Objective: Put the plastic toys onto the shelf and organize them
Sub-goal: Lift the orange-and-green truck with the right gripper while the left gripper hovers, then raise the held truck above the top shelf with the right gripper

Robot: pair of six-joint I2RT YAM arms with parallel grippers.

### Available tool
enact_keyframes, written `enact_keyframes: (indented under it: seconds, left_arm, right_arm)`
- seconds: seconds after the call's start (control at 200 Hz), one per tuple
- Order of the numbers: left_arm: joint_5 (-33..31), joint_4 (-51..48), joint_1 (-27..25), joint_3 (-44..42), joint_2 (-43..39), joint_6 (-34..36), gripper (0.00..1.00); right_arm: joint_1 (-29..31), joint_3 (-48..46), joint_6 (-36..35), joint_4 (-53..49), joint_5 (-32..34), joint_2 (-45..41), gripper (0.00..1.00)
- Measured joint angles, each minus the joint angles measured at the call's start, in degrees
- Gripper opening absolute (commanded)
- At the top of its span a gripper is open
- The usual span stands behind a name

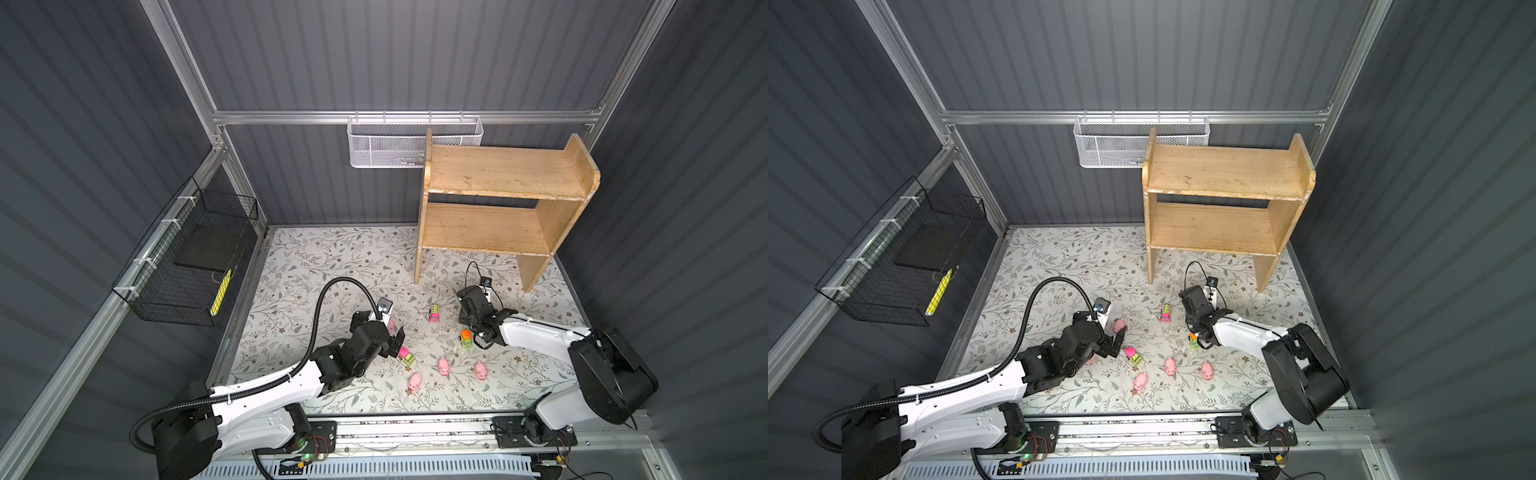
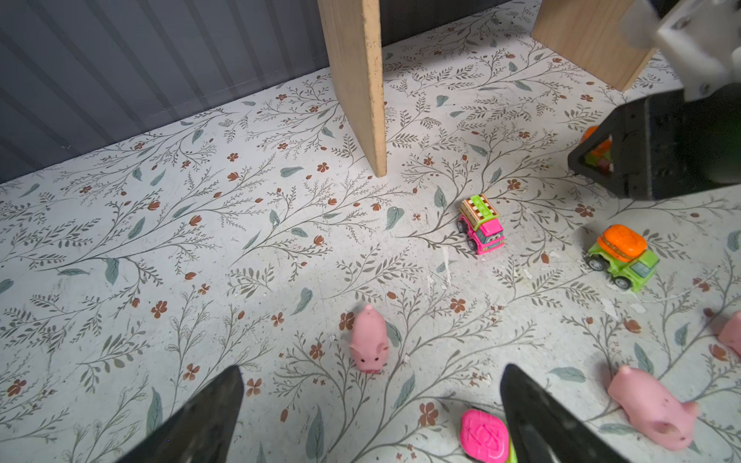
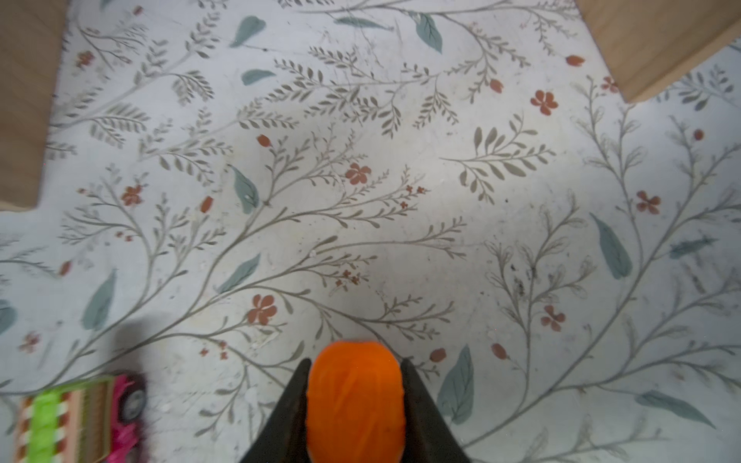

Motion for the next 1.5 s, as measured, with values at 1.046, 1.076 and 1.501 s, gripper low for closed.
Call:
enact_keyframes:
  seconds: [1.046, 1.076, 1.501]
  left_arm:
    - [12.3, -9.6, -3.3, 32.1, 13.6, 5.8, 1.00]
    - [12.6, -10.2, -3.5, 33.5, 14.3, 6.1, 1.00]
    - [15.9, -15.0, -3.8, 44.5, 19.4, 9.6, 1.00]
  right_arm:
    - [1.6, 45.2, -16.5, -46.7, -0.3, -25.4, 0.29]
    - [1.2, 47.1, -17.2, -46.9, -0.3, -24.5, 0.29]
    - [-11.6, 75.1, -25.4, -50.1, -7.6, -7.2, 0.28]
